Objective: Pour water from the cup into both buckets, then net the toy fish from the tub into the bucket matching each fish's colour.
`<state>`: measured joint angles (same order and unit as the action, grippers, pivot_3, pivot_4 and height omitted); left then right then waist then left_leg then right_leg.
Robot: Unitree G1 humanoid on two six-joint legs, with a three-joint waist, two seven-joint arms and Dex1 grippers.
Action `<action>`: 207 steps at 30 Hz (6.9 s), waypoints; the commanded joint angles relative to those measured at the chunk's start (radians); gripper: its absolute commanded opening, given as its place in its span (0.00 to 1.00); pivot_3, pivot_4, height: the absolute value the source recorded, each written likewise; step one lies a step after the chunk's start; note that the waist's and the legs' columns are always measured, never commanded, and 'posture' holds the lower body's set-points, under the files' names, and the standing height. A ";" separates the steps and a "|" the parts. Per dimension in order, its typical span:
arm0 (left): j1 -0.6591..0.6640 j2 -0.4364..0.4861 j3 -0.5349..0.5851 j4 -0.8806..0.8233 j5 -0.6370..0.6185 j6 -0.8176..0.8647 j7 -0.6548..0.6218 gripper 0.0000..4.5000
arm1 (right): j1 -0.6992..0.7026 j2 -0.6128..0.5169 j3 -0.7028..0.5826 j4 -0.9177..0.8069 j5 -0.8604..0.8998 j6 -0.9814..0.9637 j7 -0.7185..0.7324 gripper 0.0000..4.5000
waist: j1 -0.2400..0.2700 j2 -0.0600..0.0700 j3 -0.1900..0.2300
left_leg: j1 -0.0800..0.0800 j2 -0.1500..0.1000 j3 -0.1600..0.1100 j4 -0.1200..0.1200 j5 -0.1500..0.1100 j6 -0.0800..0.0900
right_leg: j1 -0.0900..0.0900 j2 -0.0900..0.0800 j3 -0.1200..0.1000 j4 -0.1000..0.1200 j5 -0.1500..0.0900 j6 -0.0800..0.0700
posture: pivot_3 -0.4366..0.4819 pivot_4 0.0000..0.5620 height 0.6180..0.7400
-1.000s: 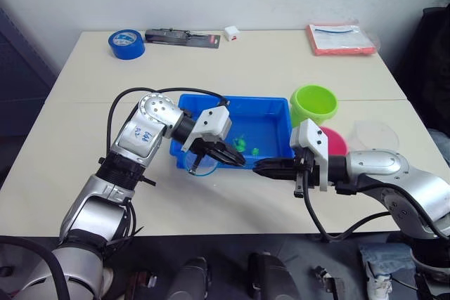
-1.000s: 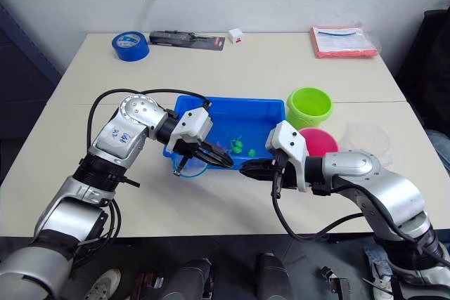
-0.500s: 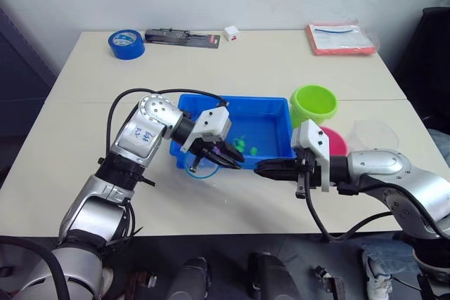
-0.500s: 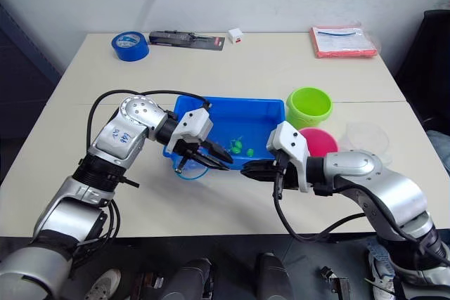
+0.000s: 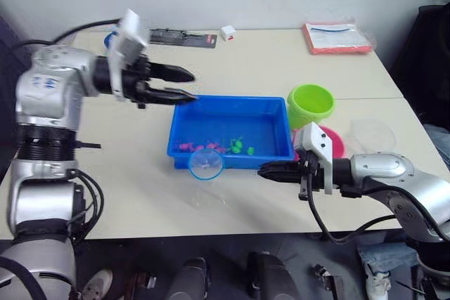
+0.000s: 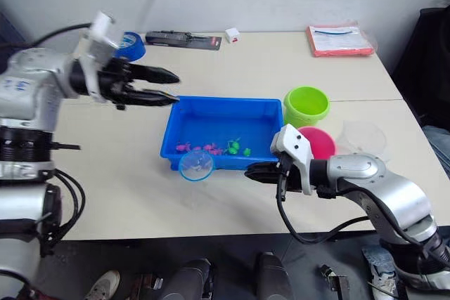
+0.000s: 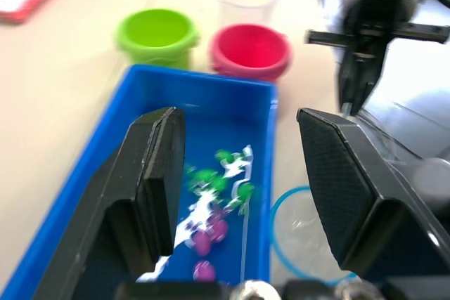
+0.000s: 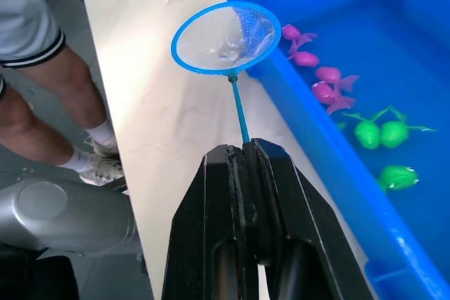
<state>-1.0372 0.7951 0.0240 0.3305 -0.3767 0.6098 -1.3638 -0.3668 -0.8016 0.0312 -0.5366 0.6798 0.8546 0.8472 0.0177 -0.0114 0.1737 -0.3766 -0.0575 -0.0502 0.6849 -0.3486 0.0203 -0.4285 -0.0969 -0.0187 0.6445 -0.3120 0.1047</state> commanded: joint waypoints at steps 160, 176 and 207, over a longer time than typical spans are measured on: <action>0.788 0.257 0.322 -0.386 -0.200 0.035 0.230 0.62 | -0.441 0.238 0.291 0.314 -0.705 -0.145 0.054 0.18 | -0.046 0.003 0.002 | -0.001 0.000 -0.001 -0.004 -0.001 -0.001 | -0.003 0.000 0.001 0.000 0.000 0.000 | 0.48 0.27 0.98; 0.806 0.265 0.333 -0.414 -0.209 0.060 0.231 0.62 | -0.415 0.337 0.408 0.295 -0.669 -0.173 0.066 0.18 | -0.046 0.003 0.002 | -0.001 0.000 -0.001 -0.004 -0.001 -0.001 | -0.003 0.000 0.001 0.000 0.000 0.000 | 0.48 0.27 0.98; 0.773 0.251 0.301 -0.401 -0.207 0.053 0.240 0.62 | -0.498 0.304 0.282 0.422 -0.732 -0.238 -0.003 0.18 | -0.046 0.003 0.002 | -0.001 0.000 -0.001 -0.004 -0.001 -0.001 | -0.003 0.000 0.000 0.000 0.000 0.000 | 0.48 0.27 0.98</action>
<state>-0.2467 1.0408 0.3175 -0.0681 -0.5821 0.6764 -1.1161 -0.8523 -0.4581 0.3396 -0.1033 -0.0297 0.6317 0.8577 -0.0288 -0.0085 0.1754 -0.3776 -0.0576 -0.0510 0.6814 -0.3493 0.0192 -0.4315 -0.0972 -0.0184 0.6449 -0.3121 0.1044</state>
